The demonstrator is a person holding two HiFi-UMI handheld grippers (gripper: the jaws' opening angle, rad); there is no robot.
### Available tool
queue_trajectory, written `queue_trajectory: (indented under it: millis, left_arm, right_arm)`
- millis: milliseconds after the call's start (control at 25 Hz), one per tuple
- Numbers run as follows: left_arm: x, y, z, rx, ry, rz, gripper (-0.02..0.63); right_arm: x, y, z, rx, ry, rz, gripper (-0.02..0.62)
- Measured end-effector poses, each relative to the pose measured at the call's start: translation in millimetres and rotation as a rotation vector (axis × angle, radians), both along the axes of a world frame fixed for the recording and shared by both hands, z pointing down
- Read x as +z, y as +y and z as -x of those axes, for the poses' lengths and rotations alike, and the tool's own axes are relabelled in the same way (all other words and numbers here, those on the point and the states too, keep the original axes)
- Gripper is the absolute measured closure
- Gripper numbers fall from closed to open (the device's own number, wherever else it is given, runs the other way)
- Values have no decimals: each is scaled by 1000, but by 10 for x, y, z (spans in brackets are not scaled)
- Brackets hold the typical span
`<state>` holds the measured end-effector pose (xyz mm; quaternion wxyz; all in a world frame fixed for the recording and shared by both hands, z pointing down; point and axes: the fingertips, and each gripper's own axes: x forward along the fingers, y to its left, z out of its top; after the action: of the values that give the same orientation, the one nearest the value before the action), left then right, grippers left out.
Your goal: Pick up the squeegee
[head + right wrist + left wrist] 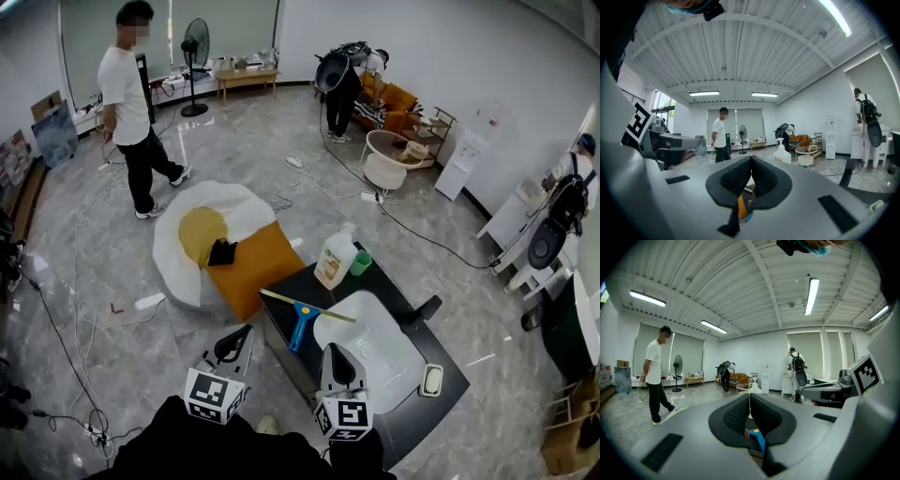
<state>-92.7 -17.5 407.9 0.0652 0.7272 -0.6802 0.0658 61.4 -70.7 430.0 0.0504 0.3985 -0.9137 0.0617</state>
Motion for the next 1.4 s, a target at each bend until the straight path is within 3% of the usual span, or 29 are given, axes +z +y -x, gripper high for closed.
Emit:
queue_trajectory:
  millis: [640,1080,1400]
  left_arm:
    - [408,-990,292,203,-8,104,581]
    - [1181,-1678,620,302,47,249,581]
    - [1774,-1911,718,347,69,349,581]
  right_arm:
    - [475,-735,229,200,3,114,580]
    - [1212,-1271,610,288,53,252,580]
    - [1810,-1461,702,325,87,346,580]
